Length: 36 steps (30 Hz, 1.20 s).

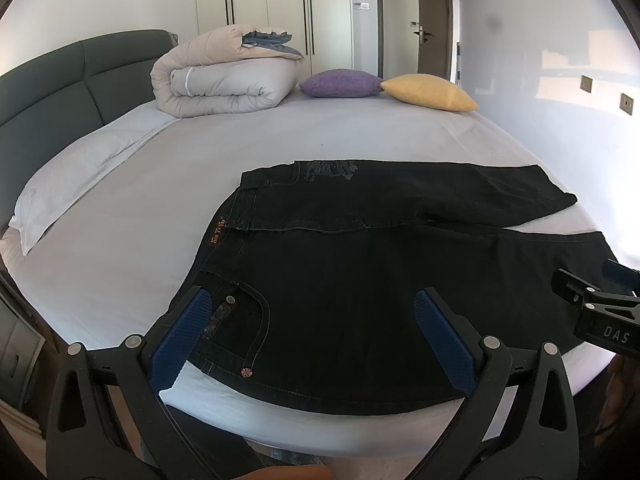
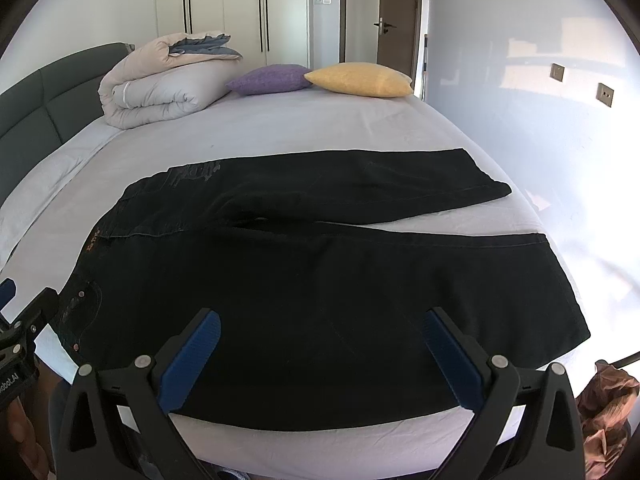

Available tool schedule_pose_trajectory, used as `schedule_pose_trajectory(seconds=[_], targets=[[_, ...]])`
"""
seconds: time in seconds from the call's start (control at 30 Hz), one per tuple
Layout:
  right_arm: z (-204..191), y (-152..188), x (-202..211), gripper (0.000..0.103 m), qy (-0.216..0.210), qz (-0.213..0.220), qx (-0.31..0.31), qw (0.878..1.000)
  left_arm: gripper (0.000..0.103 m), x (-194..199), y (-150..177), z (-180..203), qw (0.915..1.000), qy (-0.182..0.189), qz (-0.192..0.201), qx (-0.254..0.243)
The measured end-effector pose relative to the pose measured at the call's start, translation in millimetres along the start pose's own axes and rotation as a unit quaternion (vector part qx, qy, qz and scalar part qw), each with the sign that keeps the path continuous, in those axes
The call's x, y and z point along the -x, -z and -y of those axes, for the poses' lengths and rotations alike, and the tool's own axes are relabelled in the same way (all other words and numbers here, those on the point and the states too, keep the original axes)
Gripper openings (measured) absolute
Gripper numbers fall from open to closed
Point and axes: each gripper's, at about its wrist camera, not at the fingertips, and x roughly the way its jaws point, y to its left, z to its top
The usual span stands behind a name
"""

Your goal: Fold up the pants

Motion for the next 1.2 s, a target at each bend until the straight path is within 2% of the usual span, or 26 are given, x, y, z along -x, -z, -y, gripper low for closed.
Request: schedule_pose_trajectory(seconds=[1.2], targets=[[-7,11,-4,0.103,-0.001,-0.006,0.002,1.000,0.103,-7,4,0,1.0000,0.001,-0.004,0.004]])
